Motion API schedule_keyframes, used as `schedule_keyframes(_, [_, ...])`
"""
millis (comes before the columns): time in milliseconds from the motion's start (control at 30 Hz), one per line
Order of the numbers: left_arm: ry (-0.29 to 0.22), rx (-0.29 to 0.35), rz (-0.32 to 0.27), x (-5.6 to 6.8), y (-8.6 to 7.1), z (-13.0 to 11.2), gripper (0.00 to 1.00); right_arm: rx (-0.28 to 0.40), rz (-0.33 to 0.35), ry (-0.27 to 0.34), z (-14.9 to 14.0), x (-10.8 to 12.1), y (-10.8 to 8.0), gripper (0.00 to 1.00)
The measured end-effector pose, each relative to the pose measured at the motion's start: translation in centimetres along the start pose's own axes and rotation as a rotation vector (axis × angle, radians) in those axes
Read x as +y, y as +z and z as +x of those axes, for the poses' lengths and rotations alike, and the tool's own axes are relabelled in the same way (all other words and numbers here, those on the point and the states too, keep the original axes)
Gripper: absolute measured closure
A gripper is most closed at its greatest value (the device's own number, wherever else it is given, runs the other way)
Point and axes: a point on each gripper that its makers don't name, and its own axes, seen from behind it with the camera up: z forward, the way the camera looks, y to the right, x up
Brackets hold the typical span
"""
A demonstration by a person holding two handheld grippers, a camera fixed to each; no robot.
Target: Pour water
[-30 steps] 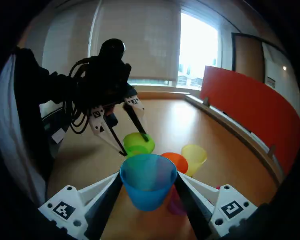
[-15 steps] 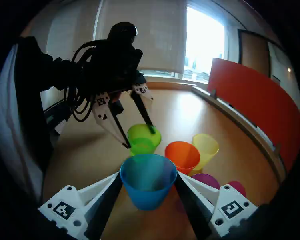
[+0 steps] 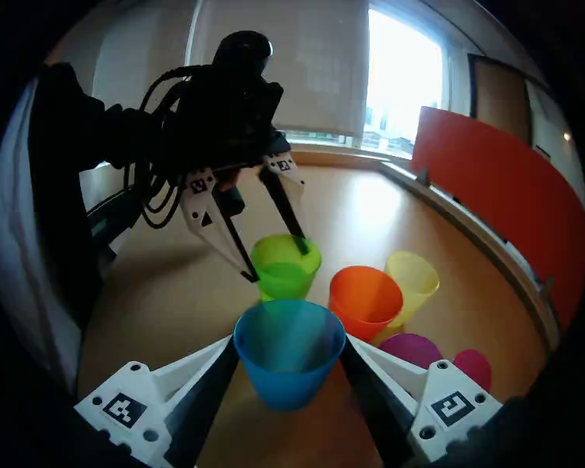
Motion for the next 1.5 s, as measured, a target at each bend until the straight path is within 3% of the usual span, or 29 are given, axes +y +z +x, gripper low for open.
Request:
schedule_keyframes(367, [0.018,-0.007,0.008,0.0,0.2,-0.4,0.12,0.001,0.004,0.018,-0.8,0.1,0.7,0.09])
schedule_keyframes(567, [-0.005,0.002,0.006,-0.2,0.3,-0.2,0.11,0.000,0.006,0.018,-1.1,0.1,0.8,0.08])
schedule_keyframes(1500, [-0.003,-0.031,0.025,-0.3,-0.5,-1.7,0.09,-0.029,-0.036,0.025,-3.0,0.1,-1.0,0.02])
